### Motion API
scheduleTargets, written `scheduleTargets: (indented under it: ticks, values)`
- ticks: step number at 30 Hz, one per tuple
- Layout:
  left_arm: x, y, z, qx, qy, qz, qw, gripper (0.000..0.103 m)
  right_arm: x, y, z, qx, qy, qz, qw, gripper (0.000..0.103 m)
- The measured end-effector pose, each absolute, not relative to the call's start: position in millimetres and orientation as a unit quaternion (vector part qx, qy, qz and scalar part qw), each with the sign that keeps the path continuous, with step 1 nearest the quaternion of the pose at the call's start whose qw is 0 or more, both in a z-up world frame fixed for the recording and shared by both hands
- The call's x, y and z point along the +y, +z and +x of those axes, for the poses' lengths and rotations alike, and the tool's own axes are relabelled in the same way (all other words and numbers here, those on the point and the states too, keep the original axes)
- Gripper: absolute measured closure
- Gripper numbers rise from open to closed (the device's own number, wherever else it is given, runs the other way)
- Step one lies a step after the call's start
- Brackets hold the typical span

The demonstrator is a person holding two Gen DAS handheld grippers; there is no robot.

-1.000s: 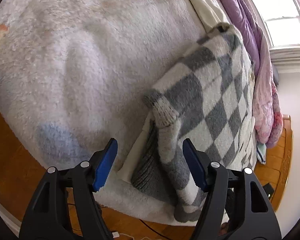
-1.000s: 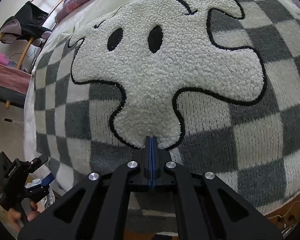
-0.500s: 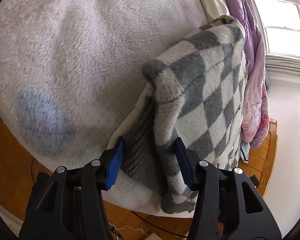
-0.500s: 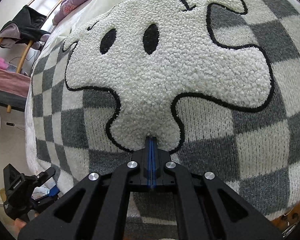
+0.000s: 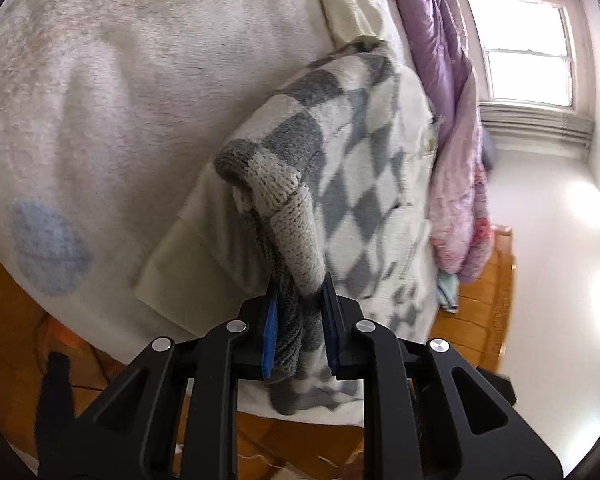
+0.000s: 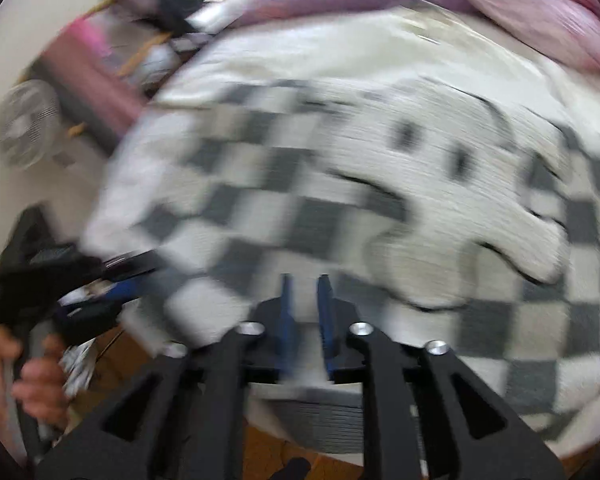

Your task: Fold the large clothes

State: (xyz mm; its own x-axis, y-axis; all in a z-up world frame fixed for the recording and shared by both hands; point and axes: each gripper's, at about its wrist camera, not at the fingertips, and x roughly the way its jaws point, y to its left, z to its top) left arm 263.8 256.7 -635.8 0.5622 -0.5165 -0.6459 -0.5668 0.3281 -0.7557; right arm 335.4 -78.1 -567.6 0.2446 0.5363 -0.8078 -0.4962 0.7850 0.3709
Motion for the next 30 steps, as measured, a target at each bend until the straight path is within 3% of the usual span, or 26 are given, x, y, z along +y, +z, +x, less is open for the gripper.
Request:
scheduleTargets:
  ticks: [1,6,17,18,20,21,22,24,25,26,30]
  values:
    - [256,-633,267,0.467,0.017,-0.579,0.668,0.085,-66,-562,325,0.506,0.355,0.008,0.786,0.053]
    - [247,-612,281,0.466,-0.011,-0.567,0.68,0.085,-17,-550,295,0.458,0.421,-0.043,0.782,0.037]
    - [246,-608,290,0.474,-0.017,-0.548,0.689,0.085,39,-598,314,0.427,0.38,-0.131,0.81,0.035]
    - [248,-609,291,0.47,-0.016,-0.553,0.688,0.085,41,-599,316,0.425,0.381,-0.127,0.811,0.039]
    - [251,-611,293,0.467,-0.011,-0.564,0.681,0.085,44,-604,320,0.439,0.39,-0.118,0.801,0.057]
    - [253,-611,292,0.466,-0.01,-0.57,0.676,0.085,45,-606,321,0.446,0.384,-0.119,0.8,0.07]
    - [254,-611,291,0.464,-0.01,-0.577,0.672,0.077,43,-607,324,0.456,0.376,-0.117,0.798,0.081]
    - [257,-596,280,0.447,-0.013,-0.562,0.696,0.065,33,-607,337,0.486,0.369,-0.066,0.79,0.083]
    - [257,-589,277,0.441,-0.011,-0.554,0.706,0.049,24,-607,345,0.499,0.364,-0.024,0.786,0.084]
    - [258,-578,270,0.425,-0.011,-0.549,0.719,0.041,14,-604,353,0.508,0.36,0.018,0.782,0.084]
    - [267,-548,253,0.395,0.03,-0.516,0.76,0.036,-26,-591,370,0.52,0.347,0.179,0.76,0.085]
